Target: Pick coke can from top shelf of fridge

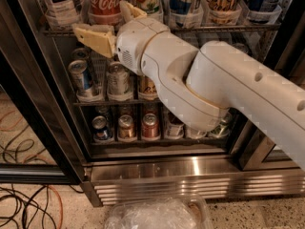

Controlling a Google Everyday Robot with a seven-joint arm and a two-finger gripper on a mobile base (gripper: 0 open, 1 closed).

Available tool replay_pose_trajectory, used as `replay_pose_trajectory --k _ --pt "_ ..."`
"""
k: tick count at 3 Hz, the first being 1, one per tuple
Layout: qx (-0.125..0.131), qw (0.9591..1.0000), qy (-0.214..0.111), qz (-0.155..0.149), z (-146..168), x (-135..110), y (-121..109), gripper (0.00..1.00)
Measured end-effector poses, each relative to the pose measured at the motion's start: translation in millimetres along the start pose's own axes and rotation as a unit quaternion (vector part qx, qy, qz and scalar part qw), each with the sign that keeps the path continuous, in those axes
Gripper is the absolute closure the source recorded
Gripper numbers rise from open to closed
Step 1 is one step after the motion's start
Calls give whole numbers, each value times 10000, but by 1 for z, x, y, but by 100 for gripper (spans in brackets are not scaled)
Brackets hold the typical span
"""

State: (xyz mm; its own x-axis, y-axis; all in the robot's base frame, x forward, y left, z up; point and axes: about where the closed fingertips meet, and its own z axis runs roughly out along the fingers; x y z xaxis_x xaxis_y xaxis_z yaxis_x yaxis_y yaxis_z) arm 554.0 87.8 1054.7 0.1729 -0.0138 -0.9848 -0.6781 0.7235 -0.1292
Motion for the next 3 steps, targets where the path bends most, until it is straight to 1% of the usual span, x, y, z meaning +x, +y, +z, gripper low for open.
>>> replay_pose_trajectory --k 1,2,3 --pt "34 10000 -26 -3 4 1 -5 29" --pt "141 9999 -52 -47 6 0 -16 26" --pt "189 9997 -68 -148 7 -3 -25 26"
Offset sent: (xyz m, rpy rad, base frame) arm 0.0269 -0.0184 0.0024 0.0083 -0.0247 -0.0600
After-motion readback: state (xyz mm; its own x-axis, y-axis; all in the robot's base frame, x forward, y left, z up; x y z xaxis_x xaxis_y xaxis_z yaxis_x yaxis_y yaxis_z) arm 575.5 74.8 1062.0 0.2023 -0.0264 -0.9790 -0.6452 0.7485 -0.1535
